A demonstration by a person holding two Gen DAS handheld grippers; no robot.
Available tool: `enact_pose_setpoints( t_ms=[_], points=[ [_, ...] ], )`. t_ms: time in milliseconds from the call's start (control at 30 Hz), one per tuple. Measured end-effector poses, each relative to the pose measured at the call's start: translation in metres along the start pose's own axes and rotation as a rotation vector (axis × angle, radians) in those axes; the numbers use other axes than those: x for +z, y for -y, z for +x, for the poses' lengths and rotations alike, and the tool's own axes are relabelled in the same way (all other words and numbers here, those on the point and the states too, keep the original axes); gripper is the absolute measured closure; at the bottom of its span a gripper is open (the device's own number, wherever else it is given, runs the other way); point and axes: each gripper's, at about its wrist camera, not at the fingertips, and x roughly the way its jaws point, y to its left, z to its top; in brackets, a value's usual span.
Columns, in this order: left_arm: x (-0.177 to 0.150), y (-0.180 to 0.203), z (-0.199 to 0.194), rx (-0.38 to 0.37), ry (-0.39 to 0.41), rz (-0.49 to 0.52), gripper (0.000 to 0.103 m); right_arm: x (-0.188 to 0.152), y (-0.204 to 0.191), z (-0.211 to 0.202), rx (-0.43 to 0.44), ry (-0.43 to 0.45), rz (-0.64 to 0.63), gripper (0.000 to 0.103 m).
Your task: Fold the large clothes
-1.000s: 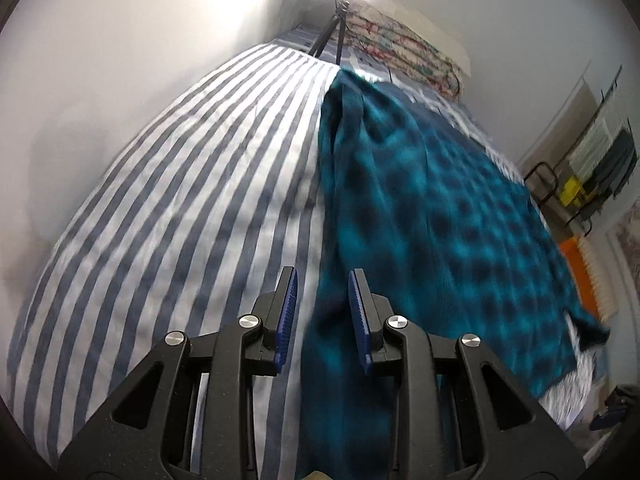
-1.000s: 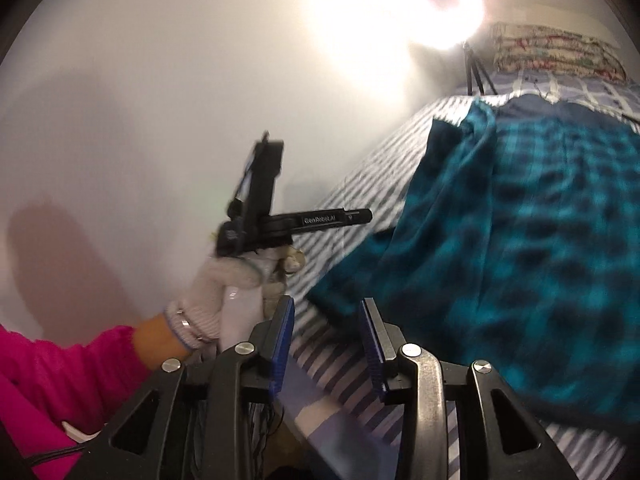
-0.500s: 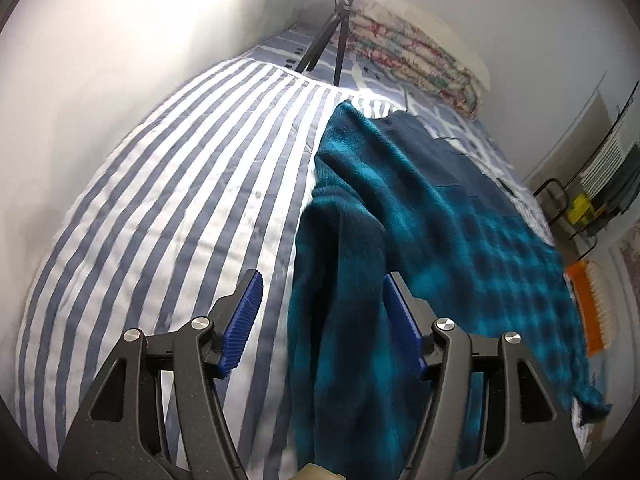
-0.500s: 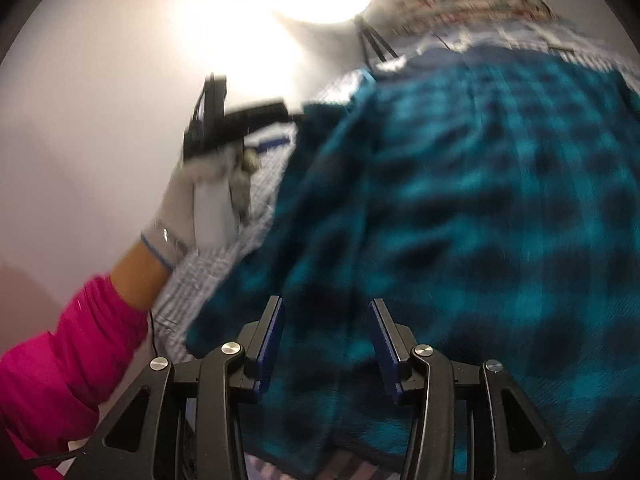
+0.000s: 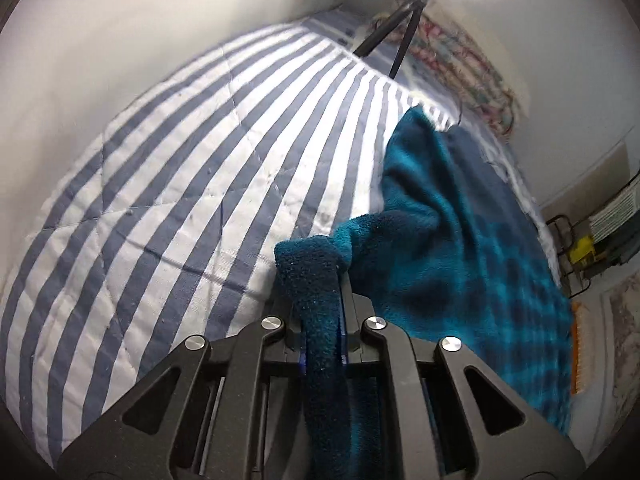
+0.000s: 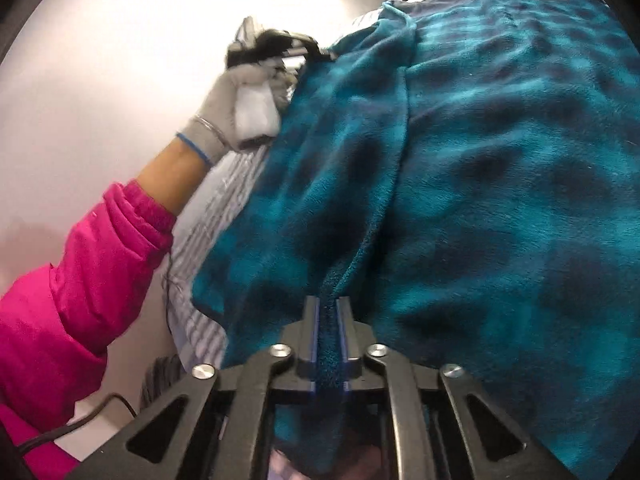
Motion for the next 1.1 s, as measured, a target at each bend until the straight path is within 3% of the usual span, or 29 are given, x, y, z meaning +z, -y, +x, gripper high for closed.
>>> enact_pose_setpoints(
  t_ms=[67,167,267,400,600,767,867,900,933,1100],
  points=[
    [0.001,0.005,-0.006,0.019,0.004,0.024,0.083,0.002,0.005,-0.004,0.037,0.022,0.057,0.095],
    [-0.001,0.007,-0.039,0.021,0.050,0.054,0.079,0.000,0.010,-0.015,0.004,0.032,0.089,0.069],
    [-0.017,0.004,-0.083,-0.026,0.073,0.074,0.078,-0.006,0.015,-0.027,0.001,0.032,0.111,0.068],
    [-0.066,0.003,-0.139,-0.078,0.060,0.125,0.078,-0.019,0.017,-0.032,0.009,0.014,0.127,0.066],
    [-0.171,0.005,-0.170,-0.152,-0.105,0.153,0.078,-0.035,0.009,-0.027,-0.013,-0.002,0.099,0.065],
    [-0.233,0.013,-0.150,-0.107,-0.233,0.187,0.078,-0.032,0.011,-0.016,-0.010,-0.004,0.116,0.074],
    [-0.237,0.011,-0.148,-0.111,-0.217,0.148,0.079,-0.029,0.009,-0.013,0.014,0.000,0.134,0.091],
    [-0.236,0.010,-0.150,-0.130,-0.208,0.132,0.093,-0.028,0.009,-0.014,0.028,0.002,0.151,0.095],
    [-0.236,0.009,-0.152,-0.148,-0.203,0.114,0.100,-0.027,0.009,-0.016,0.048,0.010,0.174,0.096],
    [-0.228,0.004,-0.166,-0.183,-0.163,0.100,0.103,-0.018,-0.007,-0.023,0.109,0.061,0.197,0.099]
  ],
)
